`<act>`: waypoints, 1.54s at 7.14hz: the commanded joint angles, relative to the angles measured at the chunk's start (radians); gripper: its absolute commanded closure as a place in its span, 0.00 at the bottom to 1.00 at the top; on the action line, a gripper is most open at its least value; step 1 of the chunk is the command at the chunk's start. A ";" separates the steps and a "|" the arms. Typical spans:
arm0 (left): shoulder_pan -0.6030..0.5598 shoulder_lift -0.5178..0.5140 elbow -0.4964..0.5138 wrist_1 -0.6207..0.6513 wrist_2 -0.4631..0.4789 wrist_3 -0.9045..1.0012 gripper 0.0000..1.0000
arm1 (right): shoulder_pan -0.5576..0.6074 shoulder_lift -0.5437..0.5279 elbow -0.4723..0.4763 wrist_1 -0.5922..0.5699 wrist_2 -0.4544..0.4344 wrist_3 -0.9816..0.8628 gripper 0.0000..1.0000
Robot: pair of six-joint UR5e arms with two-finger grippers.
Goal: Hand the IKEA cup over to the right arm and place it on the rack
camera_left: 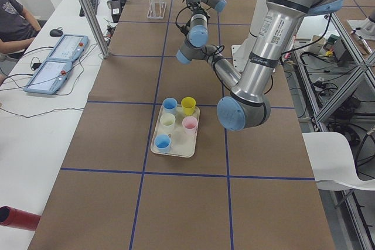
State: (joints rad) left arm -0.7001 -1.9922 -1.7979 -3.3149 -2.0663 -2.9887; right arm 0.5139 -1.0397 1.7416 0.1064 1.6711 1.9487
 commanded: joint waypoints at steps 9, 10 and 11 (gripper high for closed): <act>0.010 0.000 0.000 -0.003 0.000 0.001 1.00 | -0.006 0.016 -0.033 0.044 -0.016 -0.001 0.28; 0.010 0.000 0.002 -0.003 0.000 0.001 1.00 | -0.008 0.021 -0.034 0.044 -0.016 -0.001 0.38; 0.023 0.000 0.003 -0.003 0.000 0.002 1.00 | -0.008 0.021 -0.034 0.045 -0.014 -0.002 0.50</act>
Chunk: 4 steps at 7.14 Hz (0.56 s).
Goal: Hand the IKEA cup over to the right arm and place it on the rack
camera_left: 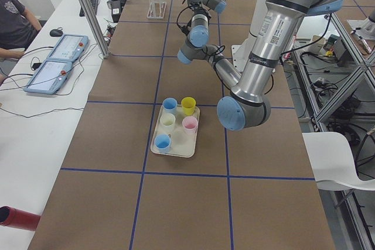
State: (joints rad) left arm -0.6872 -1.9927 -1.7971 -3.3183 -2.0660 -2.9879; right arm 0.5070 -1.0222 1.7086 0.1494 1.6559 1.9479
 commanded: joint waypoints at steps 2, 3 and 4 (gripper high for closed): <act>0.012 0.000 0.004 0.000 0.000 0.004 0.50 | -0.001 0.002 -0.003 0.002 0.001 -0.007 0.66; 0.012 0.011 -0.001 0.002 -0.002 0.001 0.01 | 0.001 0.002 -0.003 0.002 0.001 -0.007 0.68; 0.009 0.012 -0.005 0.002 -0.002 0.006 0.00 | 0.002 -0.001 -0.001 0.004 0.004 -0.006 0.69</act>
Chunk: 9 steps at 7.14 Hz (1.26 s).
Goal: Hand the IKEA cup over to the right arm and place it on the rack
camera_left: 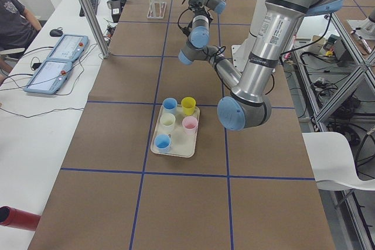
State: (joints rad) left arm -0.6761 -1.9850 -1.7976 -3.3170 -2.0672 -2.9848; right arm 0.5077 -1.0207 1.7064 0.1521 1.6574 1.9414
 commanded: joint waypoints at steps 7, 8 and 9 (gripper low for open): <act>-0.135 0.150 0.038 0.092 -0.060 0.397 0.00 | 0.122 -0.215 -0.004 -0.055 0.077 -0.276 0.75; -0.167 0.149 0.041 0.206 -0.111 0.547 0.00 | 0.158 -0.258 0.001 -0.121 0.112 -0.377 0.79; -0.213 0.149 0.041 0.361 -0.169 0.692 0.00 | 0.270 -0.280 0.012 -0.208 0.210 -0.424 0.79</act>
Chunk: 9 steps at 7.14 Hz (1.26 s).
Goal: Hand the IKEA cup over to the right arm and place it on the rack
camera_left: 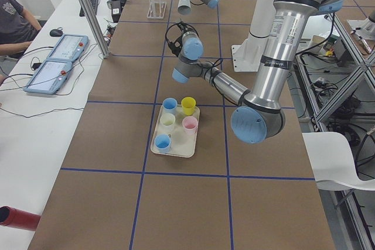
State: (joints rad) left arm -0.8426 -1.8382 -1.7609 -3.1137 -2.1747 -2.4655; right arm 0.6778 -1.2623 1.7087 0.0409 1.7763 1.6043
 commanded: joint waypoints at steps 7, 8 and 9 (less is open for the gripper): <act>-0.176 0.004 -0.011 0.806 -0.077 0.757 0.00 | 0.597 -0.068 0.163 -1.188 0.496 -0.847 0.88; -0.181 0.004 -0.009 0.852 -0.076 0.820 0.00 | 0.618 -0.069 0.169 -1.314 0.499 -0.924 0.89; -0.178 0.004 -0.009 0.857 -0.074 0.821 0.00 | 0.614 -0.069 0.167 -1.405 0.497 -0.981 0.88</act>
State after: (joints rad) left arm -1.0187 -1.8345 -1.7700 -2.2878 -2.2506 -1.6757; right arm 1.2835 -1.3303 1.8728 -1.2351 2.2733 0.7118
